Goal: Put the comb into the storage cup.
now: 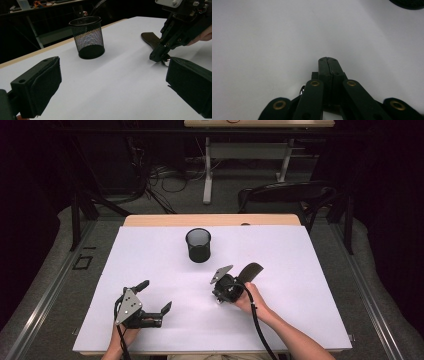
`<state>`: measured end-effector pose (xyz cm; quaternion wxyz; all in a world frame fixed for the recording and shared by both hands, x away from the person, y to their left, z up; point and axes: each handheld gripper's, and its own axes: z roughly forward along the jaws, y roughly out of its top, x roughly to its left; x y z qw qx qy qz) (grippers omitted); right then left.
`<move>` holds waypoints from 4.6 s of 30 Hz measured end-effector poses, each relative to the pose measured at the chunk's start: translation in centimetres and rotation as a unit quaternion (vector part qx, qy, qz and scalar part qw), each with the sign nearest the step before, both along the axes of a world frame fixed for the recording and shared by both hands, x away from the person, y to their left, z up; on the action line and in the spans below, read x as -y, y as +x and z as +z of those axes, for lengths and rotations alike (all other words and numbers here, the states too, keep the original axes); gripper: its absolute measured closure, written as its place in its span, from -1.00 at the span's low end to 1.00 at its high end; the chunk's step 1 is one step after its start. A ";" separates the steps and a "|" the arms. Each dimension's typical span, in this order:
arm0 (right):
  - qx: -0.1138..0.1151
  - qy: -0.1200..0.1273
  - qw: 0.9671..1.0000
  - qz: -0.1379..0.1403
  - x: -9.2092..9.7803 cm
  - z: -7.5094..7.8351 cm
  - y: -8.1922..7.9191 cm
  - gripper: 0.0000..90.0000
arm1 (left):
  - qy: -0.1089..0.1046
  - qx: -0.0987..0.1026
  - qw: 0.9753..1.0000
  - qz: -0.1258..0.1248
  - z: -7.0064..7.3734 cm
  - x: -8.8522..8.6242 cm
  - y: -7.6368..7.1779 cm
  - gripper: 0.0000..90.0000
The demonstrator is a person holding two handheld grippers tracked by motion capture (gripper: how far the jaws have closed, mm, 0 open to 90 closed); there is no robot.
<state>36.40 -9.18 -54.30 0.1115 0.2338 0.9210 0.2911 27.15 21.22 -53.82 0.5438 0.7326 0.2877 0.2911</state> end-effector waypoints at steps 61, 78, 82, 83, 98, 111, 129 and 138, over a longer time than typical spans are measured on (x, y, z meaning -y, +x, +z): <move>-0.016 -0.041 0.999 -0.014 4.9 0.5 -2.1 1.00 | 0.001 0.001 1.000 0.002 0.1 -0.1 0.0 -1.00; -0.026 -0.046 0.998 -0.025 6.6 0.8 -2.1 1.00 | -0.001 -0.002 1.000 0.003 0.0 0.0 0.1 -1.00; -0.030 -0.052 0.998 -0.032 6.9 0.8 -2.1 1.00 | 0.002 -0.001 1.000 0.002 0.0 0.0 0.1 -1.00; -0.028 -0.050 0.998 -0.028 6.9 0.8 -2.0 1.00 | 0.001 0.000 1.000 0.002 0.0 -0.1 0.0 -1.00; -0.033 -0.048 0.997 -0.048 8.1 1.0 -1.4 1.00 | 0.002 -0.004 1.000 0.002 -0.1 0.0 0.1 -1.00; -0.026 -0.053 0.997 -0.060 8.7 1.2 -1.0 1.00 | 0.002 -0.002 1.000 0.002 0.0 0.0 0.1 -1.00; -0.033 -0.035 0.998 -0.050 9.2 2.0 -0.9 0.73 | 0.003 -0.002 1.000 0.003 0.0 -0.1 0.0 -1.00; -0.034 -0.033 0.998 -0.042 9.5 3.0 -1.1 0.14 | 0.004 -0.004 1.000 0.003 0.0 0.0 0.0 -1.00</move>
